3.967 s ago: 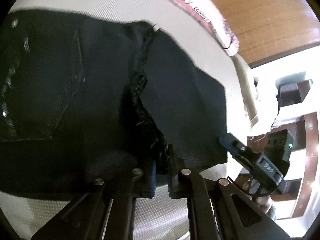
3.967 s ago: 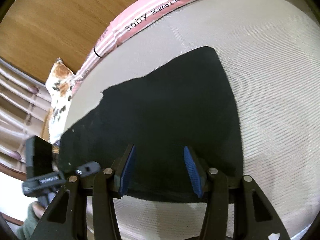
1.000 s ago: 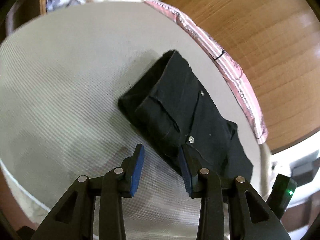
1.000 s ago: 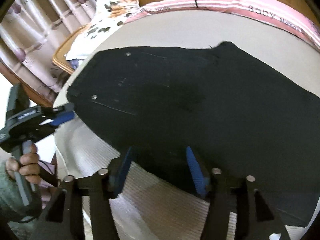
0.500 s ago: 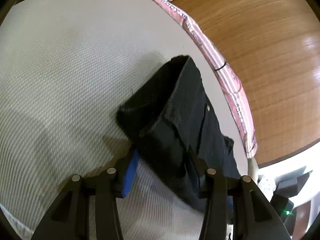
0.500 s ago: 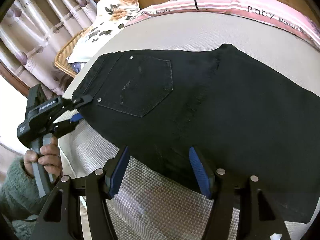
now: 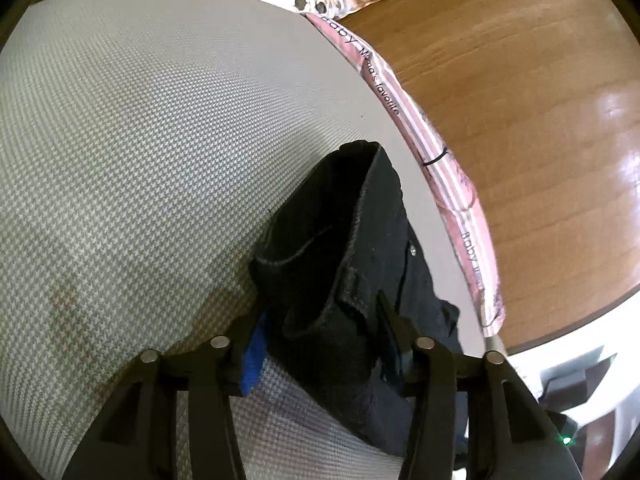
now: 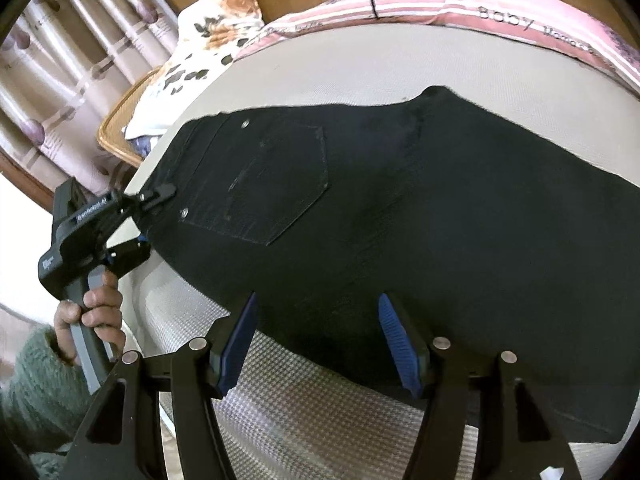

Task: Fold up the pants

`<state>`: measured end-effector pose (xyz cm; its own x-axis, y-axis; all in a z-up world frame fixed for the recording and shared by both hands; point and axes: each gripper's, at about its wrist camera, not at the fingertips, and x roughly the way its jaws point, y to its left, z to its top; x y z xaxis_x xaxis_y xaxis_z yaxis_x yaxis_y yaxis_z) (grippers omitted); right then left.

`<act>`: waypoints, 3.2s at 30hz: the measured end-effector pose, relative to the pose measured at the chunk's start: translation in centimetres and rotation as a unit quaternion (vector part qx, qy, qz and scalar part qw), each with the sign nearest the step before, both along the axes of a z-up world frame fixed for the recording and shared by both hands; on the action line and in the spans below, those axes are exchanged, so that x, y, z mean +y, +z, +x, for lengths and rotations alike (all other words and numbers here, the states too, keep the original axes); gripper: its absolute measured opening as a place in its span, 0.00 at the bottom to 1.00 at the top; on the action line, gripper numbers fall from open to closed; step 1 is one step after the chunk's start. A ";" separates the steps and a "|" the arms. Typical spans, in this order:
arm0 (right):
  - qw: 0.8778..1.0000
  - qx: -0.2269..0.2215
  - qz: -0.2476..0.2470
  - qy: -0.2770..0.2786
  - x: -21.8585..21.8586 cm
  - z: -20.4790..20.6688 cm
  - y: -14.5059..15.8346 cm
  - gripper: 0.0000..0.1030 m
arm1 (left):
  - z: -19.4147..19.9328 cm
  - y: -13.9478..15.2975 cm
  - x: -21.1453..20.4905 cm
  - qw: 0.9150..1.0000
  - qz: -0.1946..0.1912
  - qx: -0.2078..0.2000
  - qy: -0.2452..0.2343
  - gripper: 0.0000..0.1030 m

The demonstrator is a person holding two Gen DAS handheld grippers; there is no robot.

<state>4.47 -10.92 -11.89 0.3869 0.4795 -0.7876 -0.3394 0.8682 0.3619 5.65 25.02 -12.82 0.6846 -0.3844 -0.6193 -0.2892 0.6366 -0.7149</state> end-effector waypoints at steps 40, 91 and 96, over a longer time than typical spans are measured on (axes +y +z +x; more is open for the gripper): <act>0.948 0.026 0.223 -0.227 -26.6 -0.7 -2.2 0.61 | 2.1 7.3 -43.2 0.809 0.275 -0.114 -0.507 0.38; 0.951 0.044 0.189 -0.239 -26.4 -3.0 -1.1 0.36 | 2.1 4.6 -32.8 0.860 0.271 -0.038 -0.430 0.50; 0.955 0.039 0.157 -0.250 -25.6 -4.0 -1.5 0.14 | 0.9 4.7 -33.1 0.853 0.280 -0.041 -0.439 0.50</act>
<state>0.52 -36.50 -13.43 0.5745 0.4677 -0.6717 0.1279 0.7592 0.6381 6.55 -8.12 -8.14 0.3351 -0.4303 -0.8382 0.5115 0.8302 -0.2217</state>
